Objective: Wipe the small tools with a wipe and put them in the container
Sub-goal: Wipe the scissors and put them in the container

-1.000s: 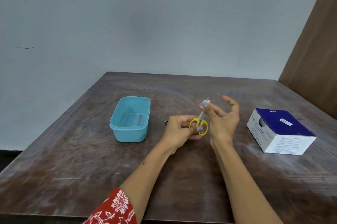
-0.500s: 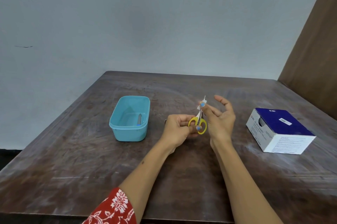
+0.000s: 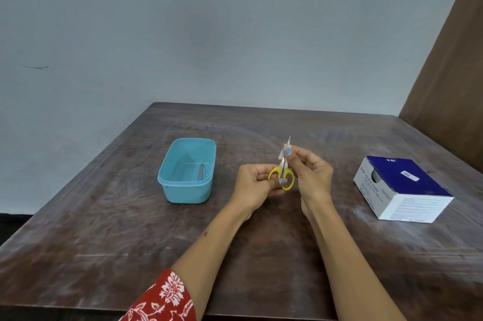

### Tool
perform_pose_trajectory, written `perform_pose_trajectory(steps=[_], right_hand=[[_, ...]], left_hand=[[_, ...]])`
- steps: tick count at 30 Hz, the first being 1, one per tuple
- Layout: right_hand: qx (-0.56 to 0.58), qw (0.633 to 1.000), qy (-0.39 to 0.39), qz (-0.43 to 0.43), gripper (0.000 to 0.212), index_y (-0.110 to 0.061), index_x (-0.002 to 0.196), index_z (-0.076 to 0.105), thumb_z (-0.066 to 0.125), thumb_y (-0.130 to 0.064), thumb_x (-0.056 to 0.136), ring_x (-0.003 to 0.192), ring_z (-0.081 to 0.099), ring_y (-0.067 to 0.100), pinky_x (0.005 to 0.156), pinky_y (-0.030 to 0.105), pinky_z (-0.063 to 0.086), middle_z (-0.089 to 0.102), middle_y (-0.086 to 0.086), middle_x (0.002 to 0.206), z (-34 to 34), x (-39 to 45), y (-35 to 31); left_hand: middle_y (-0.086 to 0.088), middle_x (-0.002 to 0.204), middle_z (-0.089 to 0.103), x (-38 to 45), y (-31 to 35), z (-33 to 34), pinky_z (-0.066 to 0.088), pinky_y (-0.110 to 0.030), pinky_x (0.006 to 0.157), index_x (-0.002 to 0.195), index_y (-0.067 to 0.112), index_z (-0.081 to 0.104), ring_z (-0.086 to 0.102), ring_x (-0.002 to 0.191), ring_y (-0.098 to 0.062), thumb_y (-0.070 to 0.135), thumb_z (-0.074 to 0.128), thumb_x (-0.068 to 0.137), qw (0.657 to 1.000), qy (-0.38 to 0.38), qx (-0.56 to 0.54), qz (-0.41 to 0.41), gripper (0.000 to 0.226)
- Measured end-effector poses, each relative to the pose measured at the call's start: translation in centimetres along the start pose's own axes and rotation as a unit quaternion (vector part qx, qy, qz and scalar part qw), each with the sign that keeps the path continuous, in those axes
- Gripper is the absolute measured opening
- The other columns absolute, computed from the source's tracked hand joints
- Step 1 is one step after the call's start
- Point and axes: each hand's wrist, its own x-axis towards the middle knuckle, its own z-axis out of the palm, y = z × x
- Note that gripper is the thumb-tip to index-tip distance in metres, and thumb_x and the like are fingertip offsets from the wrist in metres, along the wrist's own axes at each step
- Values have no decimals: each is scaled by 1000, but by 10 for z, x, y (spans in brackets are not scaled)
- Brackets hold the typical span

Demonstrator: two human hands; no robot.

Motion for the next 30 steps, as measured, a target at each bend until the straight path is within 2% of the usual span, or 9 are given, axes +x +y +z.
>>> perform_pose_trajectory(steps=[3, 9, 14, 20, 26, 30], right_hand=[[-9, 999, -33, 0, 11, -12, 85, 70, 70, -3, 79, 61, 65, 5, 55, 18, 53, 72, -5, 67, 1, -2, -1], [0, 1000, 1, 13, 10, -12, 90, 71, 70, -8, 80, 71, 62, 15, 67, 31, 53, 70, 4, 79, 0, 2, -1], [-38, 998, -45, -1, 7, -10, 86, 71, 70, -5, 81, 61, 65, 4, 56, 17, 52, 71, -4, 67, 2, -1, 1], [-1, 1000, 4, -9, 7, -15, 84, 71, 70, -9, 82, 57, 59, -2, 56, 17, 50, 70, -11, 64, 0, 3, 1], [-18, 999, -27, 23, 7, -8, 88, 72, 70, -10, 81, 61, 62, 8, 57, 22, 52, 71, -4, 67, 0, 3, 3], [-13, 1000, 8, 2, 4, -13, 85, 72, 72, -13, 81, 68, 62, 9, 63, 26, 53, 71, 3, 78, -1, 3, 2]], left_hand=[[-7, 82, 71, 1, 2, -3, 59, -24, 68, 102, 0, 67, 69, 75, -11, -4, 62, 83, 1000, 7, -5, 6, 20], [-3, 74, 71, 1, 2, -2, 59, -23, 64, 91, 3, 69, 69, 70, -10, -7, 62, 82, 1000, -14, -2, -18, 16], [-8, 81, 70, 2, 5, -4, 59, -25, 69, 101, -2, 67, 69, 75, -13, -4, 60, 84, 1000, 12, -28, -5, 18], [-7, 78, 70, 3, 1, -2, 60, -26, 67, 94, -1, 68, 69, 71, -13, -6, 60, 84, 999, -33, -16, -30, 14], [-5, 78, 71, 3, 1, -5, 59, -25, 66, 95, 3, 68, 70, 71, -12, -4, 60, 85, 1000, -11, 7, -16, 14], [-5, 76, 70, 3, 0, -3, 59, -23, 63, 90, 5, 69, 69, 69, -11, -4, 60, 85, 999, -24, 19, -15, 14]])
